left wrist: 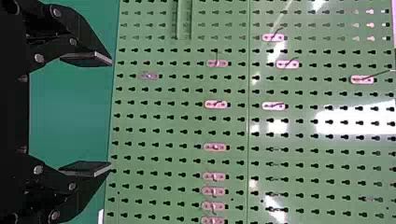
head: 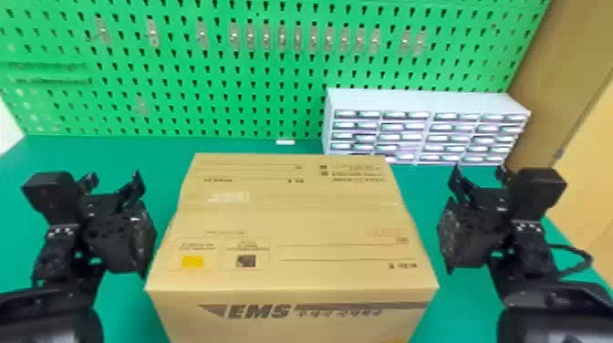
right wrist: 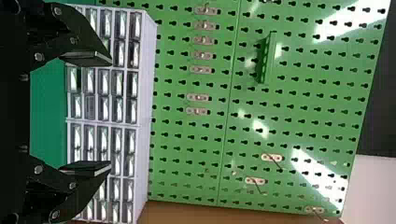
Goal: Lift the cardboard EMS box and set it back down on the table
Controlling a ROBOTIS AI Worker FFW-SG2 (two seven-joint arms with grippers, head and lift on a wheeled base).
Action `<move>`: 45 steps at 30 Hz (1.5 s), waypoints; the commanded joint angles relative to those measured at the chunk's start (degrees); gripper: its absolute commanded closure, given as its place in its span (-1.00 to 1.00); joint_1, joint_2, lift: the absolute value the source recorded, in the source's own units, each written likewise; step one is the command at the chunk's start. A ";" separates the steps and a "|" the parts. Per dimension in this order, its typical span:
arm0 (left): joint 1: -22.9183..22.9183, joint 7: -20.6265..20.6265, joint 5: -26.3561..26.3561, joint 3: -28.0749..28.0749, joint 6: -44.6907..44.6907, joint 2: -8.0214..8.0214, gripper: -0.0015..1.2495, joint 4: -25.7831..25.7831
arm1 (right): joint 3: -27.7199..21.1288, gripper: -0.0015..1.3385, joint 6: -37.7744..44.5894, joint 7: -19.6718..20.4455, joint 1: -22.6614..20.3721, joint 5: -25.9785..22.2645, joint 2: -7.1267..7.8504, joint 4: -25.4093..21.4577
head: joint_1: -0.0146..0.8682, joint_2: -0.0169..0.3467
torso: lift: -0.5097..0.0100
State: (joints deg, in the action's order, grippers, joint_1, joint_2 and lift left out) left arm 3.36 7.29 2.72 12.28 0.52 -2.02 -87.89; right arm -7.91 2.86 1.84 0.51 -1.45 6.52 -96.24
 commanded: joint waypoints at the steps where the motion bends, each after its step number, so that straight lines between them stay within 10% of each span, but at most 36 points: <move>1: -0.02 0.00 0.00 -0.15 0.00 0.00 -0.26 0.00 | -0.09 -0.29 0.04 0.00 0.02 0.13 -0.28 0.00 | 0.57 -0.98 | 0.94; 45: -0.20 -0.17 0.26 -0.41 0.00 0.00 -0.26 0.00 | -0.27 -0.28 -0.04 0.00 -0.33 0.13 -0.45 0.00 | 0.57 -0.98 | 0.62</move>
State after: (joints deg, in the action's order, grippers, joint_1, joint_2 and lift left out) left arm 3.23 7.11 2.99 11.81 0.53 -2.02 -87.89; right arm -8.25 2.81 1.84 0.19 -1.32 6.09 -96.24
